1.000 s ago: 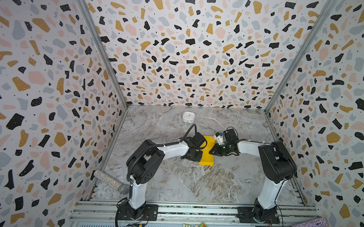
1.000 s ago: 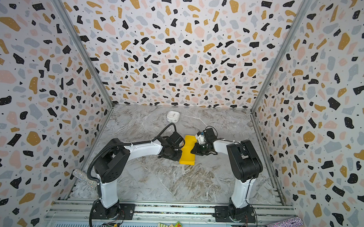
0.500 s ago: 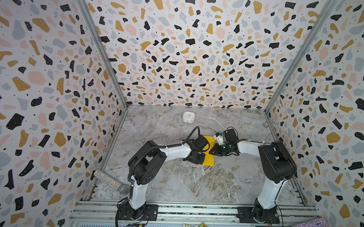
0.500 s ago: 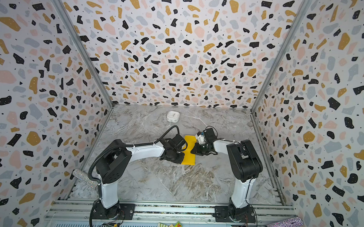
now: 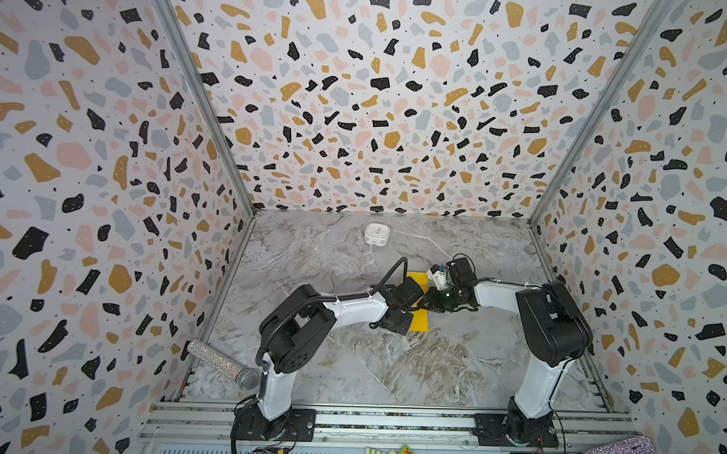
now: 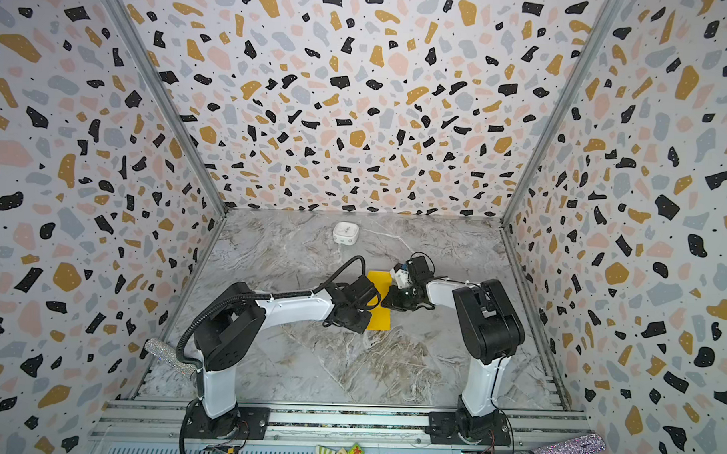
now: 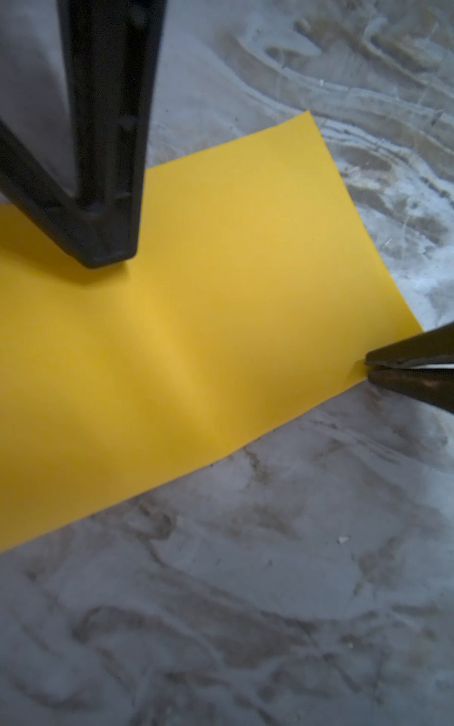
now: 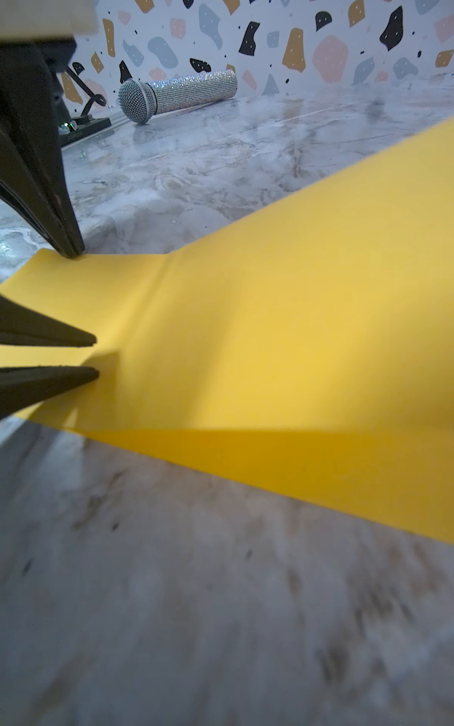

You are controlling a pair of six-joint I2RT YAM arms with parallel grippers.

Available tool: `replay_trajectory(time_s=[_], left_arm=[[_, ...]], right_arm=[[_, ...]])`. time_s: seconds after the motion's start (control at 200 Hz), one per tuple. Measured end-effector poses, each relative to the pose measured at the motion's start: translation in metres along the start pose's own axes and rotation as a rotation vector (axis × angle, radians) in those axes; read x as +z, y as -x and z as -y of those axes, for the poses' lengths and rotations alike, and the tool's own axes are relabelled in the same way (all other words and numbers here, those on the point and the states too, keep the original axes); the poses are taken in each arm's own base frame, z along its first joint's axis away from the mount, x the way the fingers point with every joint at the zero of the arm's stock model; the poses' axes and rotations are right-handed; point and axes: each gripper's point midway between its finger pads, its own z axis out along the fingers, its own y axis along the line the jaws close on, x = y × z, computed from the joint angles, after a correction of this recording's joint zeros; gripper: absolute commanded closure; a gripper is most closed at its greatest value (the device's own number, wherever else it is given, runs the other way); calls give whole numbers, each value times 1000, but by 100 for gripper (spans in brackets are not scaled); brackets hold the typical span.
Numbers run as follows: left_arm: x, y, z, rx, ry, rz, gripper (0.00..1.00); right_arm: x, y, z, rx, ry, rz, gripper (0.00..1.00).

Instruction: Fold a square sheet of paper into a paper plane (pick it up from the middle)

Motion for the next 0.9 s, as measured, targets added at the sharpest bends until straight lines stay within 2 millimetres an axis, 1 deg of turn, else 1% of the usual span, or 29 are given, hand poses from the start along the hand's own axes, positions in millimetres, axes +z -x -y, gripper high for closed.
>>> replay_trajectory(time_s=[0.255, 0.4, 0.531, 0.611, 0.666, 0.731, 0.821, 0.896], left_arm=[[-1, -4, 2, 38, 22, -1, 88], [-3, -11, 5, 53, 24, -14, 88], [-9, -22, 2, 73, 30, -43, 87], [-17, -26, -2, 71, 31, -50, 86], [-26, -21, -4, 60, 20, -31, 86], [-39, -9, -8, 27, 3, 17, 85], [-58, 11, -23, -50, -19, 102, 85], [-66, 21, -34, -110, -42, 152, 85]], right_arm=[[0, 0, 0, 0, 0, 0, 85], [0, 0, 0, 0, 0, 1, 86], [0, 0, -1, -3, 0, -1, 86], [1, -1, -2, -9, -6, 0, 85], [2, -1, -3, -20, -14, 3, 86], [5, -3, -6, -42, -18, 6, 86], [9, -7, -14, -80, -20, 11, 86], [12, -15, -21, -107, -19, 9, 86]])
